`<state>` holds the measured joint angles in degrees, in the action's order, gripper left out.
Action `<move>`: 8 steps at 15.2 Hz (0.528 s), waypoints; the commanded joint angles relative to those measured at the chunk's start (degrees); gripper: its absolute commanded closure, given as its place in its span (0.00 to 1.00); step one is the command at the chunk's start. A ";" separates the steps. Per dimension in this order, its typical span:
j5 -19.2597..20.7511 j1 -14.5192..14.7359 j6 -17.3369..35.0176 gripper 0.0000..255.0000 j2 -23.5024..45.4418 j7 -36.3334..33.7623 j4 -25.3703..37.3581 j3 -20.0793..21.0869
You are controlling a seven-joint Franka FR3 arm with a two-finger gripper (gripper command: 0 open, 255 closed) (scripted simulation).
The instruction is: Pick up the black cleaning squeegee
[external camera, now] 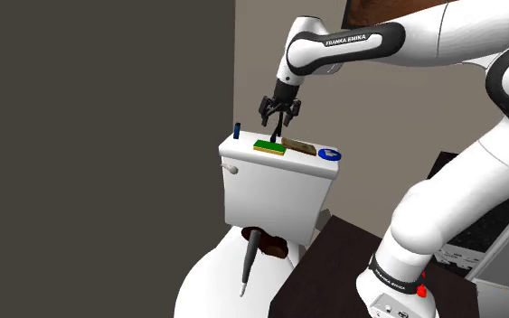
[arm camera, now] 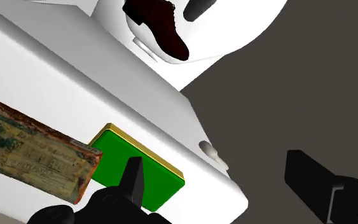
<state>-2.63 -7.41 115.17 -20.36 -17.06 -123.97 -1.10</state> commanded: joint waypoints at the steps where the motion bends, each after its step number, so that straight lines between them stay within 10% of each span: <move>1: 0.54 -1.35 2.41 0.00 3.60 -3.68 1.82 -0.12; 8: 2.80 -5.23 8.09 0.00 14.53 -16.24 8.70 -1.41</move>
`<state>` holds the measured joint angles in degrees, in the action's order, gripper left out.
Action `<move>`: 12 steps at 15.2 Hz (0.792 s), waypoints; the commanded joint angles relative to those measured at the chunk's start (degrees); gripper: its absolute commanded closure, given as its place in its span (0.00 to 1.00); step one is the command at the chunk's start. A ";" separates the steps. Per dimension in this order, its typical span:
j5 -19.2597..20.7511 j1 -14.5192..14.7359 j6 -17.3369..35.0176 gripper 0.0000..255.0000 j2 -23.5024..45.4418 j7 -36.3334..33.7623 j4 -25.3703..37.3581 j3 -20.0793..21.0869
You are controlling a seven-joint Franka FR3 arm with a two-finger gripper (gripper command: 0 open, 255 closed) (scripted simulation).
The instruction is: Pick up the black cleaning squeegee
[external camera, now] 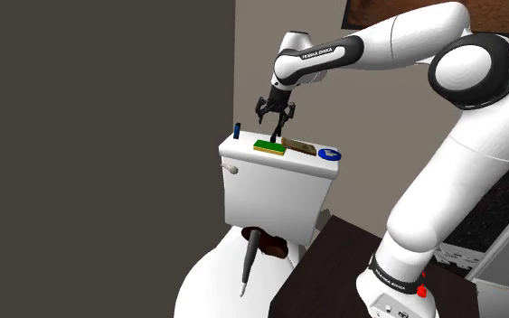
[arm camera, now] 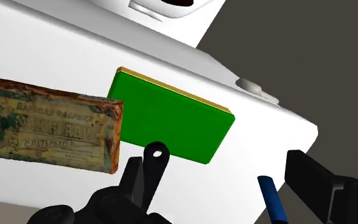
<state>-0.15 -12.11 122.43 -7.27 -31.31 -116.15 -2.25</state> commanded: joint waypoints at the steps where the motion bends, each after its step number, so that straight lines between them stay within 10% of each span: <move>1: 0.64 -1.04 1.46 0.00 2.91 -3.74 1.90 -0.57; 12: 2.39 -4.34 7.23 0.00 13.46 -16.44 7.74 -3.90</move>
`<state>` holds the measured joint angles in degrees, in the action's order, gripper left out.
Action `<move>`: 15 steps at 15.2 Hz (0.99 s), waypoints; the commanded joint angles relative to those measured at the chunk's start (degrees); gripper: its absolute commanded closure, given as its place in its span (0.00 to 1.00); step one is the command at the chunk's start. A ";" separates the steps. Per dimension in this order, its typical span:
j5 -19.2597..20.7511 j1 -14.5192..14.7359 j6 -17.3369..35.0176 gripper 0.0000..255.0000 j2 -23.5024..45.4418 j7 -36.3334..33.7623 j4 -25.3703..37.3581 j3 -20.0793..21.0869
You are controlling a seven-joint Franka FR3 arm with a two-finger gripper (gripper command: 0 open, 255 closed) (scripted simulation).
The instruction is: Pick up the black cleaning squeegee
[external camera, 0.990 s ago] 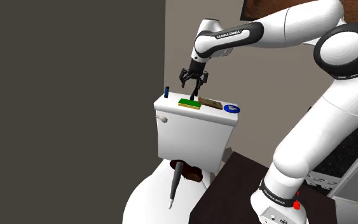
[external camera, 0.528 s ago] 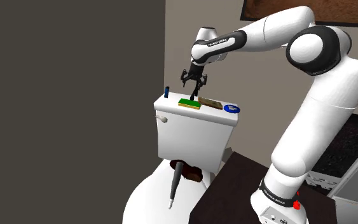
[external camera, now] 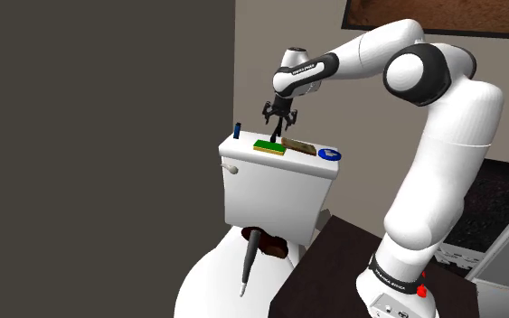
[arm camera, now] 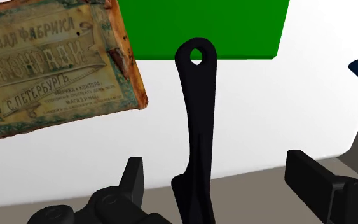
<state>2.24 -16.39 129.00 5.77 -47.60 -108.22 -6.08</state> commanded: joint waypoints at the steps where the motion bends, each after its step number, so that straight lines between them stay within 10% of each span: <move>1: -0.01 -0.07 1.38 0.00 0.63 -0.18 -0.71 -0.07; 6: -0.05 -0.10 3.96 0.00 1.46 -0.24 -2.46 -0.07; 7: -0.05 -0.09 3.98 1.00 1.47 -0.24 -2.47 -0.07; 15: -0.06 -0.10 3.96 1.00 1.55 -0.23 -2.38 -0.07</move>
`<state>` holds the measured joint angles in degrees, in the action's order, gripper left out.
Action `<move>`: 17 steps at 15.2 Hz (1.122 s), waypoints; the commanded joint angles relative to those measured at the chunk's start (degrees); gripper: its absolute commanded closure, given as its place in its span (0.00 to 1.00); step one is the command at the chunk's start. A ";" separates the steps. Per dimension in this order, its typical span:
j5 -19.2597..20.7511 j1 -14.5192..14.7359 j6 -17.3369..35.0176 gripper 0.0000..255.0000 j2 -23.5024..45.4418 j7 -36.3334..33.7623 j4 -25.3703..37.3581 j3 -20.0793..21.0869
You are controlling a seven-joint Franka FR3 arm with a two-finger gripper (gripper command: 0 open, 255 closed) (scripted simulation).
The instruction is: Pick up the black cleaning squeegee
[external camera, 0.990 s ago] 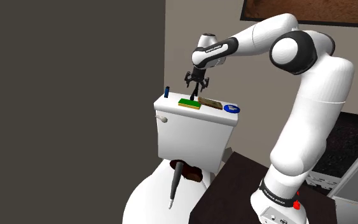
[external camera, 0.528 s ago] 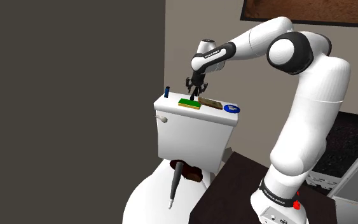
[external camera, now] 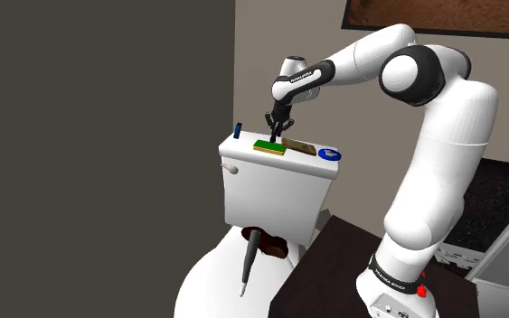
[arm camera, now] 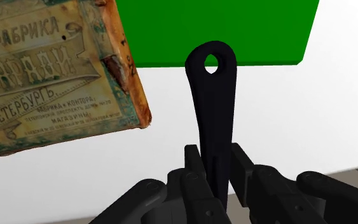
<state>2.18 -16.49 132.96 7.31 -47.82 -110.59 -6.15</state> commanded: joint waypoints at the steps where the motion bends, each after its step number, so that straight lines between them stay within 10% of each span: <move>1: 0.01 0.00 0.00 1.00 -0.07 -0.01 -0.08 0.00; 17: 0.04 0.09 -11.12 1.00 -2.62 0.30 8.50 0.03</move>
<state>2.25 -16.37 122.30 4.71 -47.60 -102.49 -6.10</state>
